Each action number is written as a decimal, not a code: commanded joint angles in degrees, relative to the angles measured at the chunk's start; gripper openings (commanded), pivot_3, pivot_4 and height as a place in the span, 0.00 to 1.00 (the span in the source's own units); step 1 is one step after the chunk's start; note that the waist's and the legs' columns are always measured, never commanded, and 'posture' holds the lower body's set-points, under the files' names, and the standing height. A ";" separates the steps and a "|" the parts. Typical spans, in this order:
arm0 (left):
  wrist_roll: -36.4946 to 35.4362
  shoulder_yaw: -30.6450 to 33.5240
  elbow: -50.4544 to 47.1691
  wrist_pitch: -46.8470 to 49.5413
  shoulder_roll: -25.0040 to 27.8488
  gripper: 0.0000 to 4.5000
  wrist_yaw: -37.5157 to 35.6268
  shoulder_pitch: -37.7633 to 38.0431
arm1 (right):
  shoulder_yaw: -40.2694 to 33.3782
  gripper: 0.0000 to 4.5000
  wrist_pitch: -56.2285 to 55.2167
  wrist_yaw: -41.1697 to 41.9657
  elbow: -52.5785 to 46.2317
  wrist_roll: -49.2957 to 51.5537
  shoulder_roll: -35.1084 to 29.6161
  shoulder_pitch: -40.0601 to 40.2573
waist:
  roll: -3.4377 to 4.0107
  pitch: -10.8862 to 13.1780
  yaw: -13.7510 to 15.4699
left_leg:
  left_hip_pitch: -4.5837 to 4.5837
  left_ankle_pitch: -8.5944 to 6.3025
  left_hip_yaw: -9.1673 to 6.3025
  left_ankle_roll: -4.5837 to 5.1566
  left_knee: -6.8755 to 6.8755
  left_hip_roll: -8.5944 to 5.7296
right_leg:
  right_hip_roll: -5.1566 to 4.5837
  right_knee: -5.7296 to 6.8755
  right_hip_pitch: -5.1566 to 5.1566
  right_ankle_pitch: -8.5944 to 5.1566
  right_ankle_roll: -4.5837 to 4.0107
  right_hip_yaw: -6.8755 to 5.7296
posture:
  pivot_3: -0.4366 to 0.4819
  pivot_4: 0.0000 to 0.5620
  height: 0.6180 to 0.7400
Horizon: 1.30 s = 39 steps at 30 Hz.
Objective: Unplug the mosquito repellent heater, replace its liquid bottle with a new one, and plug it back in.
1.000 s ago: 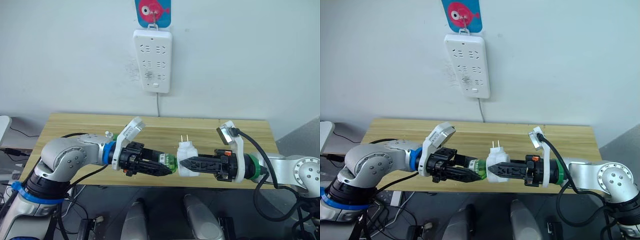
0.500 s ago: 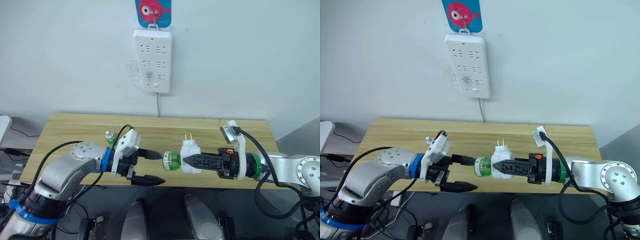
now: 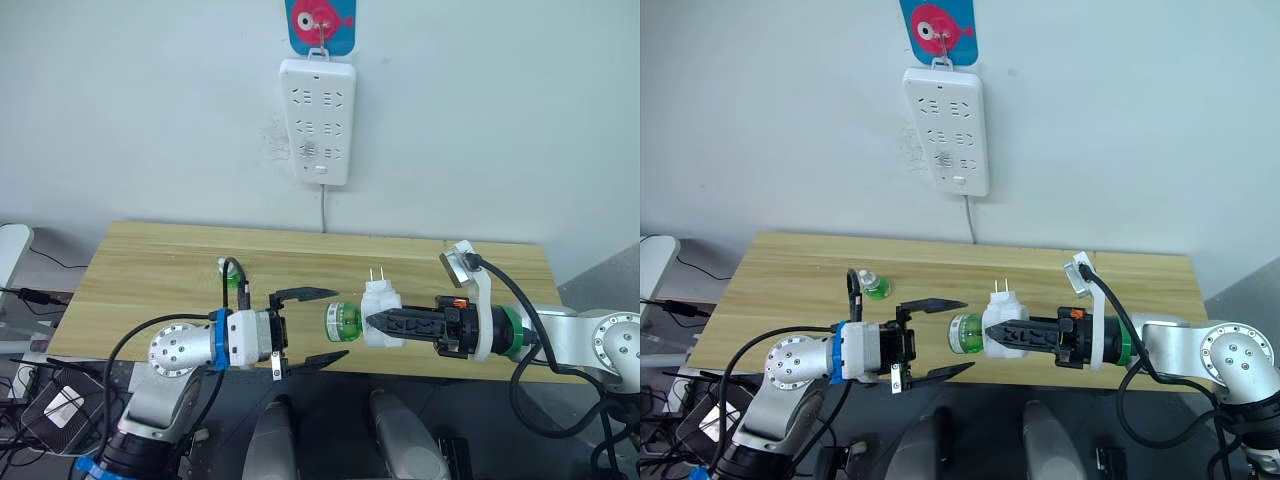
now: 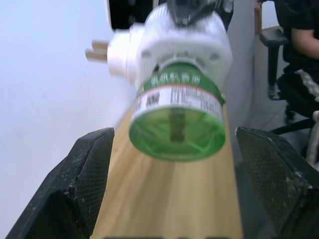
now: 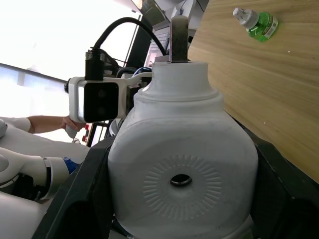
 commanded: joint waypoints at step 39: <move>-41.47 2.64 -5.97 81.63 25.64 0.50 -3.31 -17.90 | -5.41 0.67 3.51 7.55 1.49 -12.43 -6.96 1.61 | 0.02 0.03 -0.34 | 0.01 -0.01 -0.19 0.01 -0.05 0.04 | 0.11 0.01 0.00 -0.02 0.00 -0.16 | 0.21 0.50 1.00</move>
